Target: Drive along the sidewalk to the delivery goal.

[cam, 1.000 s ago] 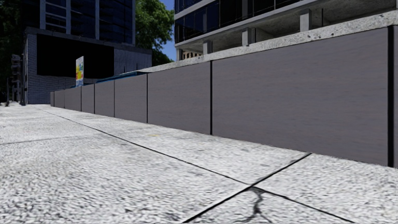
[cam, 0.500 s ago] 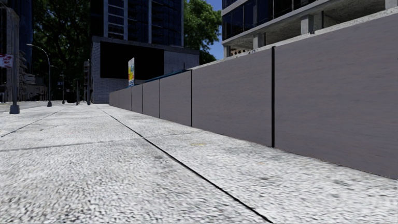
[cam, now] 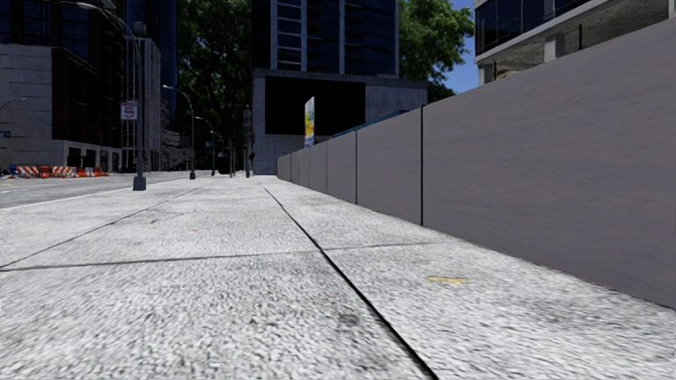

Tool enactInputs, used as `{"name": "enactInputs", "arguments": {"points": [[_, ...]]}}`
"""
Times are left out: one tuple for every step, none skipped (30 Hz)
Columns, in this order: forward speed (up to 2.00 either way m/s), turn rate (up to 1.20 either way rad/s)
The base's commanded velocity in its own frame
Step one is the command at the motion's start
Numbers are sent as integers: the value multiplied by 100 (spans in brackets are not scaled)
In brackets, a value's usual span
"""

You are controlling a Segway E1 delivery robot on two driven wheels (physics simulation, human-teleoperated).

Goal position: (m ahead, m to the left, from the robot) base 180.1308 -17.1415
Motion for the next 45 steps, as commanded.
{"name": "enactInputs", "arguments": {"points": [[200, 60], [200, 60], [200, 60], [200, 59], [200, 58], [200, 58], [200, 57], [200, 57], [200, 57], [200, 56], [200, 55], [200, 0], [200, 0], [200, 0], [200, 0], [200, 0], [200, 0], [200, 0], [200, 0], [200, 0], [200, 0], [200, 0], [200, 0], [200, 0], [200, 0], [200, 0], [200, 0], [200, 0], [200, 0], [200, 0], [200, 0], [200, 0], [200, 0], [200, 0], [200, 0], [200, 0], [200, 0], [200, 0], [200, 0], [200, 0], [200, 0], [200, 0], [200, 0], [200, 0], [200, 0]]}}
